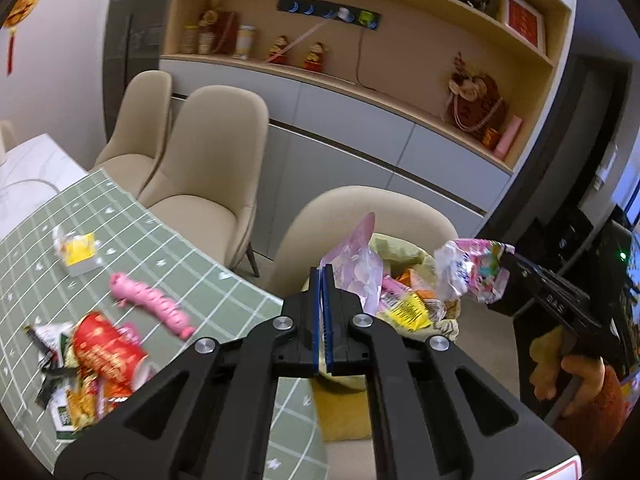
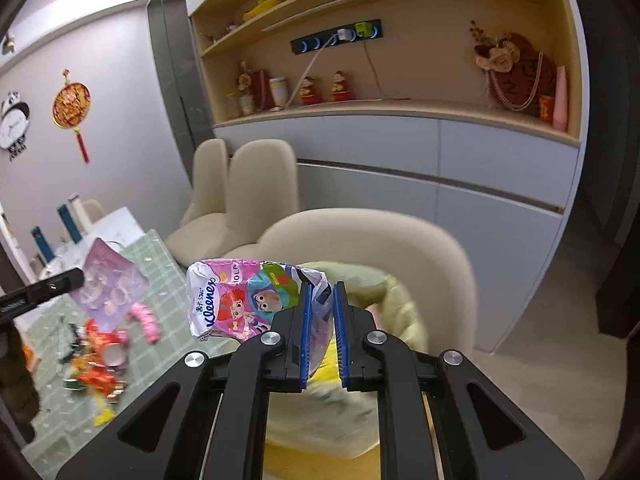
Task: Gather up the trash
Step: 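Carry both wrappers over the bin and open both tools to release them, then return to the table and grasp the red snack bag with the right tool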
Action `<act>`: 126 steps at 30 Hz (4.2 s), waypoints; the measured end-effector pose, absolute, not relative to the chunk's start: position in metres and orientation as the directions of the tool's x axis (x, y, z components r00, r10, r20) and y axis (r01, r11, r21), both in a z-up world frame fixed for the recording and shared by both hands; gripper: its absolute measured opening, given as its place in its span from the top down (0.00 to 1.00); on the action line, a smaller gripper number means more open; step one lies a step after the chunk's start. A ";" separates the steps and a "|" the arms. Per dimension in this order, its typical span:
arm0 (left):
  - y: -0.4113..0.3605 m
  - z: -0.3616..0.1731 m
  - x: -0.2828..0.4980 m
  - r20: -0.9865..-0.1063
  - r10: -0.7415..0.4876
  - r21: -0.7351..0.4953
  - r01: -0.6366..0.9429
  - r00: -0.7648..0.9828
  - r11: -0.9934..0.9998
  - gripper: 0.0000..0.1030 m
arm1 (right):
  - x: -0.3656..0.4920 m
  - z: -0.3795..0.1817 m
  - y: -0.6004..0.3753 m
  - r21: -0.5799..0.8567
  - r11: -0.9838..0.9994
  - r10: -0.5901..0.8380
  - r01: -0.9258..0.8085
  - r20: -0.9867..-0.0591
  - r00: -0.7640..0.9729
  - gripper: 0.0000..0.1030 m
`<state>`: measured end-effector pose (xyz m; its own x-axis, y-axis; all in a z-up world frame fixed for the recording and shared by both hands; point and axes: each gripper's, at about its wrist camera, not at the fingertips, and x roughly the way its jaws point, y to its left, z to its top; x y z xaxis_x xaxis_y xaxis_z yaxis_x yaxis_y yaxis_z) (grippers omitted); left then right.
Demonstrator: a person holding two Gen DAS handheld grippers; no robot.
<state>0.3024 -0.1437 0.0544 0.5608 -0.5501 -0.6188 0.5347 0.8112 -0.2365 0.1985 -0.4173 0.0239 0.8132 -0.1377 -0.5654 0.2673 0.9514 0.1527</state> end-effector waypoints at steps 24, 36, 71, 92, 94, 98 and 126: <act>-0.235 0.018 0.319 -0.703 -0.491 -0.135 0.582 0.514 0.802 0.99 | 0.276 -0.099 -0.425 0.057 0.996 0.005 0.075 -0.824 0.567 0.88; -0.245 0.007 0.333 -0.722 -0.531 -0.223 0.577 0.444 0.785 0.99 | 0.230 -0.059 -0.455 0.243 0.965 0.090 0.102 -0.668 0.739 0.58; -0.117 -0.019 0.324 -0.761 -0.310 -0.139 0.323 0.570 0.936 0.59 | 0.203 -0.040 -0.415 0.324 0.939 0.111 0.119 -0.610 0.785 0.54; 0.181 -0.036 0.223 -0.752 -0.106 -0.198 -0.070 0.651 0.978 0.57 | 0.214 -0.053 -0.156 0.226 0.944 0.329 -0.241 -0.696 0.638 0.54; 0.185 -0.035 0.219 -0.750 -0.123 -0.213 -0.061 0.650 0.975 0.56 | 0.214 -0.058 -0.138 0.231 0.926 0.372 -0.299 -0.699 0.611 0.54; 0.189 -0.037 0.214 -0.755 -0.130 -0.212 -0.052 0.643 0.976 0.55 | 0.220 -0.066 -0.101 0.133 0.903 0.373 -0.409 -0.716 0.590 0.54; 0.198 -0.067 0.255 -0.767 -0.253 -0.306 0.010 0.590 0.952 0.53 | 0.270 -0.070 -0.062 0.120 0.855 0.403 -0.504 -0.766 0.501 0.78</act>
